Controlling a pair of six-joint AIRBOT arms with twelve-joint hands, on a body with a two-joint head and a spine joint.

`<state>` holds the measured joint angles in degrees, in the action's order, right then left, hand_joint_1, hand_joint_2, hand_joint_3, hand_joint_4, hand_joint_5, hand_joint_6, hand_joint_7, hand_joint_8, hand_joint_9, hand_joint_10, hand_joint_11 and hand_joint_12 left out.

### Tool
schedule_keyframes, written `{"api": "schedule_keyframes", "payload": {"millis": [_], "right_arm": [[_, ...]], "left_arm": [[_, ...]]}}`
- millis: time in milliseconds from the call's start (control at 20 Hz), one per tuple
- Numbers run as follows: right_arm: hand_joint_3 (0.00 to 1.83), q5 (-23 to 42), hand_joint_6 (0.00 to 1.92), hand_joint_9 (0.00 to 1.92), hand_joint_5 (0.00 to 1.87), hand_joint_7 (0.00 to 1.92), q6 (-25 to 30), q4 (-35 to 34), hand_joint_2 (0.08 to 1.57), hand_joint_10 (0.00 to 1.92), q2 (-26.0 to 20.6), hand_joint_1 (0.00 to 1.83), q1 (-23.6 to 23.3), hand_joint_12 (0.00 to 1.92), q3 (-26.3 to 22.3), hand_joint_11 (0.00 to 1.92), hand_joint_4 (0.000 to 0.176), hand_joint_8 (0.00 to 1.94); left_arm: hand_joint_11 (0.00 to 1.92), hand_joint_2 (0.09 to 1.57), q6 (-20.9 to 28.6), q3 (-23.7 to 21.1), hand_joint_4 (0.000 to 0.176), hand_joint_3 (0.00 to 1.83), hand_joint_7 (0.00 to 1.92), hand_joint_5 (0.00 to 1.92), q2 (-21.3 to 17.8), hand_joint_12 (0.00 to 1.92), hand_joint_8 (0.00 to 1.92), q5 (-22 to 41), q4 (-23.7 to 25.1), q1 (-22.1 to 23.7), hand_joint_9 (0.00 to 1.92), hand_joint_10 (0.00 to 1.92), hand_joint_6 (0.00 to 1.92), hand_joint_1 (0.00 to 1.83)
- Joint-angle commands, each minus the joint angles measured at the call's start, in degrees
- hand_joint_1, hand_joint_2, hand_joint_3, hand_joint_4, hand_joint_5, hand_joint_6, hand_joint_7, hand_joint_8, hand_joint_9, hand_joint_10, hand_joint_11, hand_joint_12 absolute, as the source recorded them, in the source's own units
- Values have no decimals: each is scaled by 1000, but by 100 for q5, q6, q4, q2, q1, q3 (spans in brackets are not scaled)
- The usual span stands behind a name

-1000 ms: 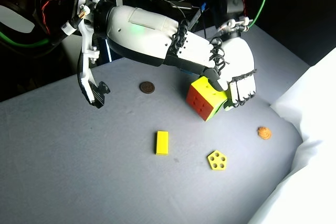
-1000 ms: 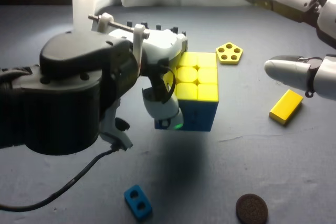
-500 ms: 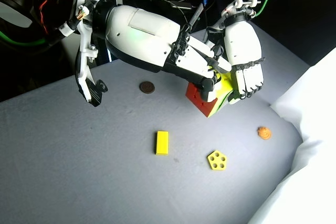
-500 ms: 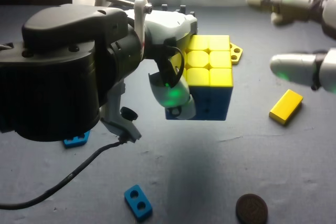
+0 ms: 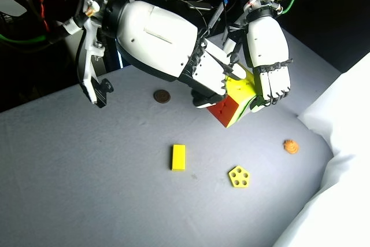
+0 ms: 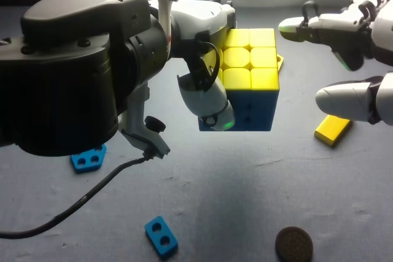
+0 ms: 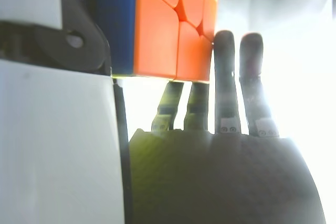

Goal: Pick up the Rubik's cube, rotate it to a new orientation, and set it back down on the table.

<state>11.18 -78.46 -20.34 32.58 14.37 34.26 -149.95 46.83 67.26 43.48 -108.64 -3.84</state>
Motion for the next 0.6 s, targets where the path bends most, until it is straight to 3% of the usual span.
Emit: {"api": "schedule_keyframes", "payload": {"millis": [0, 150, 300, 450, 550], "right_arm": [[3, 479, 6, 439, 122, 443, 29, 30, 1344, 1921, -35, 1, -111, 1921, -35, 299, 0, 1763], [0, 463, 20, 457, 175, 450, 28, 35, 1337, 1921, -178, 55, -150, 1921, -208, 321, 0, 1792], [0, 462, 23, 454, 235, 491, 28, 113, 1337, 1844, -253, 23, -166, 1921, -337, 273, 0, 1628], [0, 451, 12, 452, 256, 466, 28, 113, 1332, 1907, -258, 62, -132, 1921, -349, 316, 0, 1677], [0, 451, 11, 466, 266, 491, 25, 114, 1335, 1920, -250, 70, -130, 1921, -348, 340, 0, 1704]], "left_arm": [[4, 1081, 40, -37, 0, 8, 36, 137, -56, 1758, 1626, -106, 405, 113, 42, 1685, 1479, 1141], [28, 1037, 40, -46, 0, 0, 62, 175, -56, 1739, 1613, -65, 405, 155, 73, 1669, 1469, 1150], [8, 1067, 39, -42, 0, 3, 33, 130, -61, 1767, 1644, -39, 419, 178, 51, 1683, 1505, 1155], [14, 1053, 39, -38, 0, 5, 40, 109, -60, 1733, 1643, -38, 422, 180, 54, 1677, 1557, 1157], [12, 1084, 39, -40, 0, 10, 43, 160, -58, 1752, 1636, -38, 422, 177, 55, 1677, 1469, 1156]]}}
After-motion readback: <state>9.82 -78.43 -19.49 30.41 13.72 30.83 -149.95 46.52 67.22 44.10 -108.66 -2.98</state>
